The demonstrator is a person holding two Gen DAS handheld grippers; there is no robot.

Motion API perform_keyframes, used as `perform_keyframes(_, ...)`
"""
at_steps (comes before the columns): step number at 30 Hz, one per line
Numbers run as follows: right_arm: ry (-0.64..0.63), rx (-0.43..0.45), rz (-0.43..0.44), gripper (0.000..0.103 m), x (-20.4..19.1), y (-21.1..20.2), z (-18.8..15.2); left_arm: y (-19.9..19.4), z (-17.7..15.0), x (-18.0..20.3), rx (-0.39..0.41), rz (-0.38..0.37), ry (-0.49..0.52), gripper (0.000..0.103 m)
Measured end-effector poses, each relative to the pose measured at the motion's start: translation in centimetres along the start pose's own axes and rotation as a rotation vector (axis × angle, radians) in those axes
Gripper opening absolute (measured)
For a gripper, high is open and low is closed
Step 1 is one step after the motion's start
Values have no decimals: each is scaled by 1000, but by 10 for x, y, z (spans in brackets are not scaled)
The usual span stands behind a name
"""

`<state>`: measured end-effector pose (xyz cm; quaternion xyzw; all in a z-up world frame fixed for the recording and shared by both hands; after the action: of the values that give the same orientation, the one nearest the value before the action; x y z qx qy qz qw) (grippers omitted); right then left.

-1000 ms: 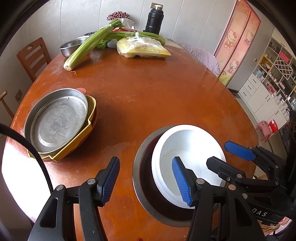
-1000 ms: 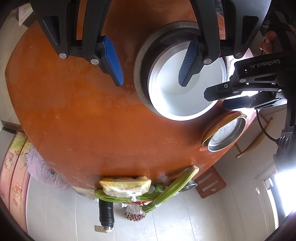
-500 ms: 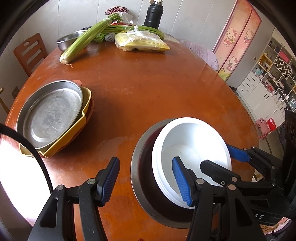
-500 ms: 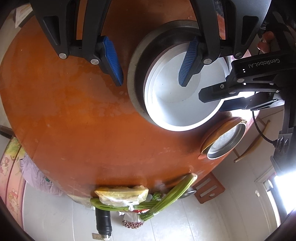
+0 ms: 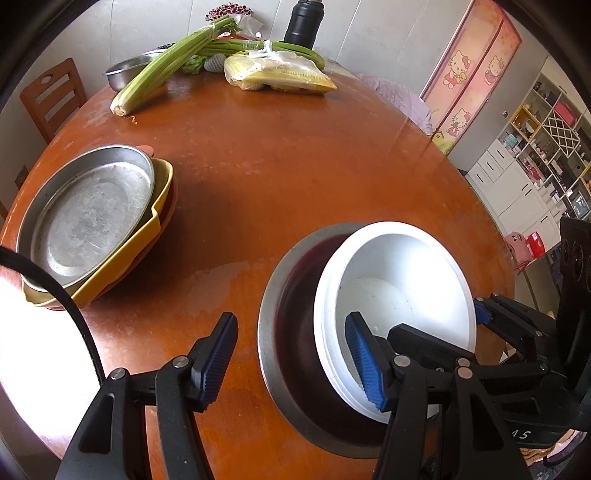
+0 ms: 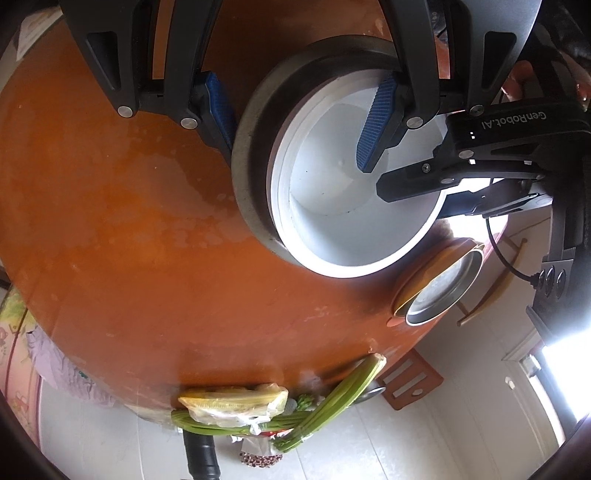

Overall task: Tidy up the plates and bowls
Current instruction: 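Grasp the steel bowl rim with both grippers and lift it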

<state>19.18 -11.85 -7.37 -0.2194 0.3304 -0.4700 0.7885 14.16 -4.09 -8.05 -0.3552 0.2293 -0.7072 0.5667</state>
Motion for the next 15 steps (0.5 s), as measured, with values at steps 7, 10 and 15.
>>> perform_keyframes(7,11,-37,15,64,0,7,-6,7,-6,-3,-30,2,-11,62)
perform_keyframes(10,20,-46,28,64,-1,7,-8,8,-8,-3,-30,-13,-23,62)
perform_keyframes(15,40,-55,44,64,0,8,-10,8,-8,-3,-32,-22,-27,62)
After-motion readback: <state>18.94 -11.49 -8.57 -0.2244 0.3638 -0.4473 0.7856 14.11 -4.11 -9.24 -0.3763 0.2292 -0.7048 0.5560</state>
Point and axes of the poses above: each gripper's, at about its wrist camera, not at the fingertips, and y roughly the way its jaws point, x to its right, z to its top, the point moved 7 cm from there along y, roughly the way its jaws point, and after that the axes turned 13 degrees about x, right-handed, at the moved point
